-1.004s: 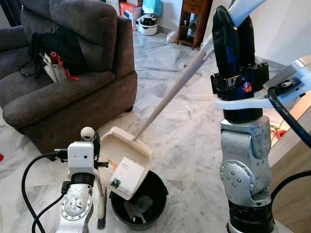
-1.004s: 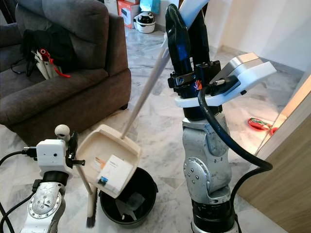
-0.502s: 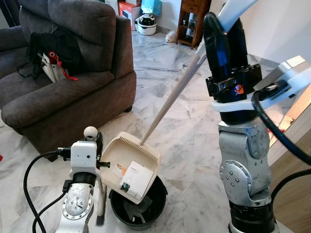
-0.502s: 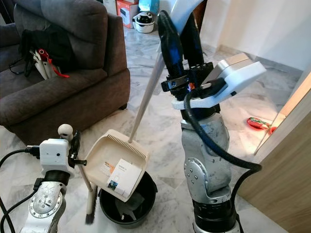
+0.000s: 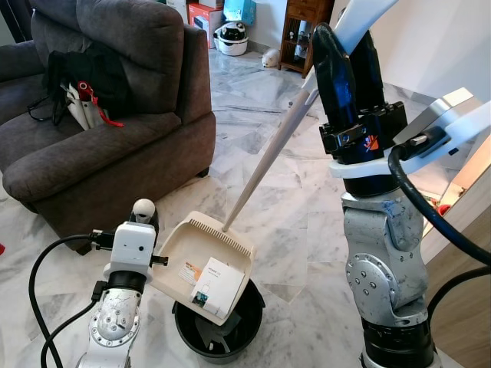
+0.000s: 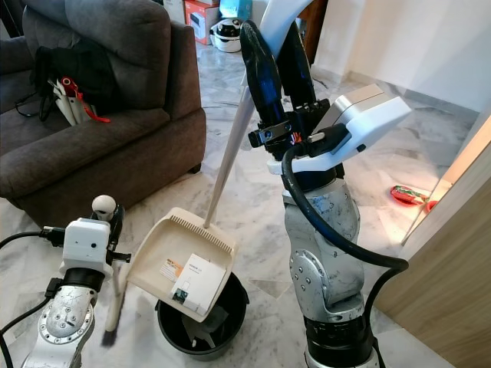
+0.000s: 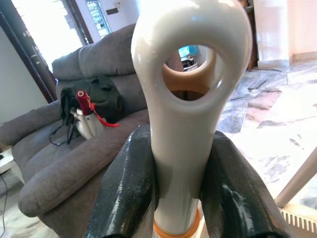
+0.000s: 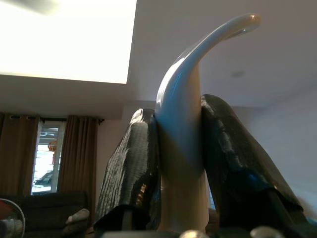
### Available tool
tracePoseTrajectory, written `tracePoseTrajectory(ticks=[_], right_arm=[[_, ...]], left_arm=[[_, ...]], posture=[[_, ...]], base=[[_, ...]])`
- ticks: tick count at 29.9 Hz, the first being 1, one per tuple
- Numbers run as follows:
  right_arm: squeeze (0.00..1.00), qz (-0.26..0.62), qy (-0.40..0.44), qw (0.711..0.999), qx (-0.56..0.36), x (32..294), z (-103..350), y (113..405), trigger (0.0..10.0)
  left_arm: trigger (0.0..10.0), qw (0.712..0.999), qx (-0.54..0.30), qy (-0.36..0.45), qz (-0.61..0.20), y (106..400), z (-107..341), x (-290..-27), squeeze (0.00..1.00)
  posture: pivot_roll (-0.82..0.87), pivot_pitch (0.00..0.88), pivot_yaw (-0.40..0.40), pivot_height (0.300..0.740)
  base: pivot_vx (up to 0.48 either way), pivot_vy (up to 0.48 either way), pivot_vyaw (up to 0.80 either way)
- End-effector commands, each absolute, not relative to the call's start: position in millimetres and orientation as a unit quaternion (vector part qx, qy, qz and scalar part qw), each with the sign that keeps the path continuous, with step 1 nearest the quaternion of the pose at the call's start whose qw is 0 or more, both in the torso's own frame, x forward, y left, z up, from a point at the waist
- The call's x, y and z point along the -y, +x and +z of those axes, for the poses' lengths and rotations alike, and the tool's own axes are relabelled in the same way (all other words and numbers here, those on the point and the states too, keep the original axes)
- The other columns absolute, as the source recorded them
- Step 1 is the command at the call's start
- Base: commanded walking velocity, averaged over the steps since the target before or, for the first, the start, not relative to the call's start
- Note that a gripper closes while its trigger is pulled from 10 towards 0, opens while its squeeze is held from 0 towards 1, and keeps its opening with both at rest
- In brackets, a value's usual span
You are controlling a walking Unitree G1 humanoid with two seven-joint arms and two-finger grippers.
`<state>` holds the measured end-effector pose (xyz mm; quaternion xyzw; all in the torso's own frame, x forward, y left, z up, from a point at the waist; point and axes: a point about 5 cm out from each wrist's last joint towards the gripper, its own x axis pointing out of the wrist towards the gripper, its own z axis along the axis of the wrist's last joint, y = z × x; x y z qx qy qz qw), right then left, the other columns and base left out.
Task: Sweep floor
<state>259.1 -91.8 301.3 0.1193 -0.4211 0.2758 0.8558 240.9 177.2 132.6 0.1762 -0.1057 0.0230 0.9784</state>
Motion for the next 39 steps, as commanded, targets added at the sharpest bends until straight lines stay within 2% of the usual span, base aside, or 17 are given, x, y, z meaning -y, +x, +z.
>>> tracePoseTrajectory(ticks=[1,9,20,39], right_arm=[[0.00,0.277,0.121,0.845,0.440,92.2,307.7,254.5,10.0],[0.00,0.274,0.121,0.846,0.441,92.8,307.8,254.9,10.0],[0.00,0.241,0.150,0.831,0.478,100.0,319.5,252.3,10.0],[0.00,0.227,0.031,0.823,0.520,94.5,322.4,249.6,10.0]], left_arm=[[10.0,0.972,0.134,0.190,0.016,242.6,140.6,-174.1,0.00],[10.0,0.961,0.143,0.236,0.005,240.6,141.3,-171.1,0.00],[10.0,0.960,0.142,0.240,-0.001,240.5,140.1,-170.0,0.00],[10.0,0.961,0.141,0.236,-0.006,239.7,138.8,-167.5,0.00]], posture=[[0.17,0.000,-0.019,0.740],[0.17,0.002,-0.019,0.740],[0.17,0.003,-0.015,0.740],[0.17,0.007,-0.012,0.740]], base=[[0.000,0.000,0.00],[0.000,0.000,0.00],[0.000,0.000,0.00],[0.000,0.000,0.00]])
